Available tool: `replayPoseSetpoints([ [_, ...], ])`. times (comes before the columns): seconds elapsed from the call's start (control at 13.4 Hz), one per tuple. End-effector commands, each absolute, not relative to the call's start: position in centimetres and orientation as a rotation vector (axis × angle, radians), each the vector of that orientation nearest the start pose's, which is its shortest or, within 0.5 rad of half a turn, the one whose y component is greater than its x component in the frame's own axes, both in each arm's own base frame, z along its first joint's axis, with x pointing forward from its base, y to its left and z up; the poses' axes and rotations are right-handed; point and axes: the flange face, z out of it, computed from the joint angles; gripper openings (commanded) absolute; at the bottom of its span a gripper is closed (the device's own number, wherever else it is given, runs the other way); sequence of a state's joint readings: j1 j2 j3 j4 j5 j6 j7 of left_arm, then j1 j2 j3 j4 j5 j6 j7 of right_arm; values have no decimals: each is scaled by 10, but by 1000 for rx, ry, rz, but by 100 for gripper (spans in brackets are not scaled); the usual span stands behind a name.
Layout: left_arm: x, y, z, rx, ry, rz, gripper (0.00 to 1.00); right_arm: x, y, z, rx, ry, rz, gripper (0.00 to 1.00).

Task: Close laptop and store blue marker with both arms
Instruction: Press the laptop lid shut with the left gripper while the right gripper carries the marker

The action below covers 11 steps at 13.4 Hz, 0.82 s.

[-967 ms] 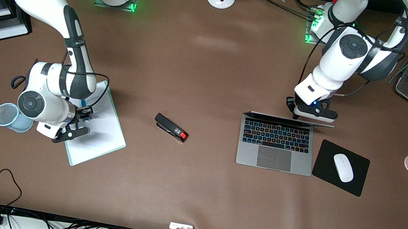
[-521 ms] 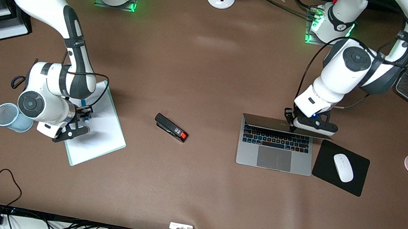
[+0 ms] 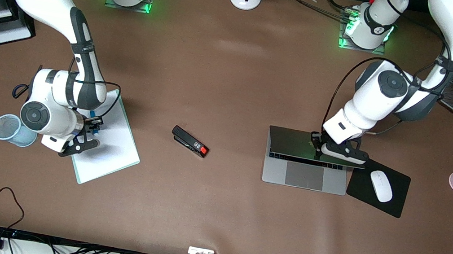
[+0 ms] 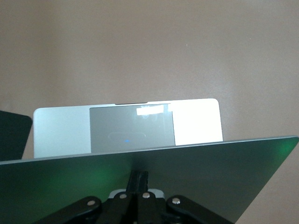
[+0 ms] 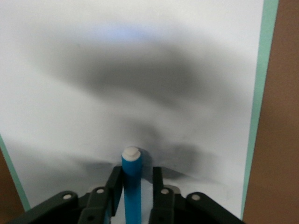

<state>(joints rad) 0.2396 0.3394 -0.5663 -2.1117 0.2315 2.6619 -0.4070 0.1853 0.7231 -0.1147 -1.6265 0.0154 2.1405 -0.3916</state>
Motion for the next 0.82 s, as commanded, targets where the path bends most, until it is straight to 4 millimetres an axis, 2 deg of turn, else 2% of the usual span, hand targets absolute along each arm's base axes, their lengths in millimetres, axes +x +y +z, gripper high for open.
replayPoseSetpoints([
  [0.0, 591, -188, 297, -3255, 143, -434, 0, 663, 55, 185, -3066, -733, 342, 19],
  [0.22, 601, -187, 285, -3262, 161, -449, 0, 668, 58, 191, -3067, -743, 316, 9],
  [0.45, 615, -179, 267, -3250, 197, -476, 0, 677, 55, 208, -3078, -734, 268, 8],
  [0.52, 619, -176, 260, -3248, 201, -483, 0, 683, 55, 222, -3074, -718, 257, 6],
  [0.74, 627, -170, 236, -3238, 251, -525, 0, 704, 62, 286, -3060, -713, 259, 1],
])
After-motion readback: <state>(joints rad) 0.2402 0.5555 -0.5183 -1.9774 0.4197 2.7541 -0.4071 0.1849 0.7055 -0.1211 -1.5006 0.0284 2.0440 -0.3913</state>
